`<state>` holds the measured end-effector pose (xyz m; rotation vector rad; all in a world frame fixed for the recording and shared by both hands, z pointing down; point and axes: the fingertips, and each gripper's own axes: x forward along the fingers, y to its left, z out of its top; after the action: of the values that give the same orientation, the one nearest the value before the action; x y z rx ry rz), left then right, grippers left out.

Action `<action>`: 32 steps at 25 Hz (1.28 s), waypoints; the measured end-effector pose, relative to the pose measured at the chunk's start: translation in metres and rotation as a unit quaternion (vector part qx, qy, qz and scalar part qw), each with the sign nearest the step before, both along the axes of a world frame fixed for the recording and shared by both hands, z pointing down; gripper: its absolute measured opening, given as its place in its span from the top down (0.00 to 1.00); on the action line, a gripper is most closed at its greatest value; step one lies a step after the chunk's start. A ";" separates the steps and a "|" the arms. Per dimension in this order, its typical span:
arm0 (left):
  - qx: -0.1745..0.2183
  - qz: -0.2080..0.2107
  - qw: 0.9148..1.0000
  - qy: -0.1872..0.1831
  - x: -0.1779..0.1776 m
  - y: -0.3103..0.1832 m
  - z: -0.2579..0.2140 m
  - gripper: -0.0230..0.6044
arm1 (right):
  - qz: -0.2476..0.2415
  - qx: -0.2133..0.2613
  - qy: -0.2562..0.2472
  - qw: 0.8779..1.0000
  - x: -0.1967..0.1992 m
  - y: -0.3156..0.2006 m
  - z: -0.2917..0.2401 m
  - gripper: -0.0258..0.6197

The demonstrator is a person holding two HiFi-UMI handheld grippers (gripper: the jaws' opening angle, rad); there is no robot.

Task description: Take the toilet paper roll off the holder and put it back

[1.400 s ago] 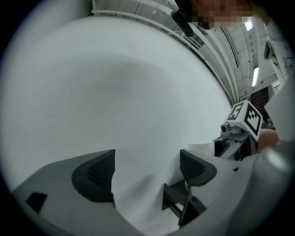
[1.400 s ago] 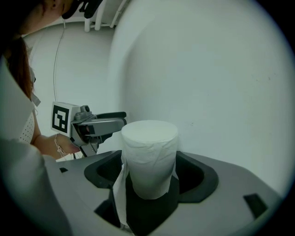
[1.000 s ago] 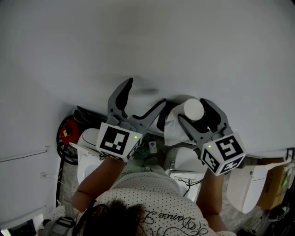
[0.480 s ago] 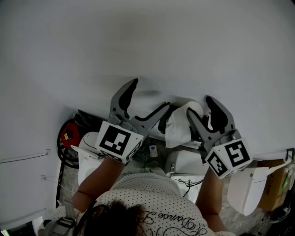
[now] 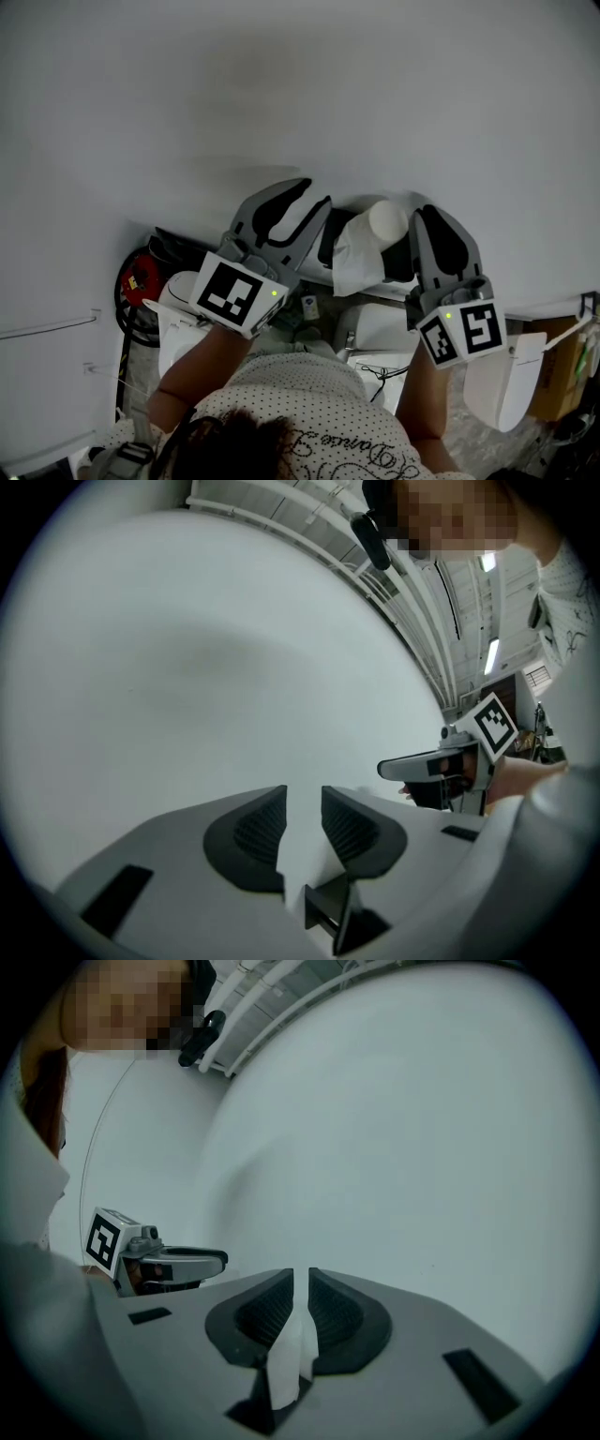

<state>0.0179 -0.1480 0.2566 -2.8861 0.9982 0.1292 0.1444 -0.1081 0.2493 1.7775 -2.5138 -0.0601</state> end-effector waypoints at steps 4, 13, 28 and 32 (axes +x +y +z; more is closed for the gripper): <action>0.000 0.000 1.000 0.002 0.002 0.004 0.004 0.88 | 0.028 0.005 0.007 1.000 0.008 0.010 0.007 0.93; -0.012 0.008 1.000 0.005 0.007 0.012 0.019 0.95 | 0.066 -0.009 0.016 0.998 0.024 0.022 0.038 0.94; -0.018 0.006 1.000 0.006 0.008 0.013 0.030 0.95 | 0.089 -0.020 0.015 0.996 0.034 0.028 0.053 0.94; -0.019 0.007 1.000 0.004 0.010 0.012 0.031 0.95 | 0.093 -0.023 0.009 0.995 0.036 0.027 0.057 0.94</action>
<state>0.0277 -0.1361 0.2878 -2.9298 0.9929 0.1227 0.1806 -0.0812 0.3059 1.9726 -2.3056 -0.0077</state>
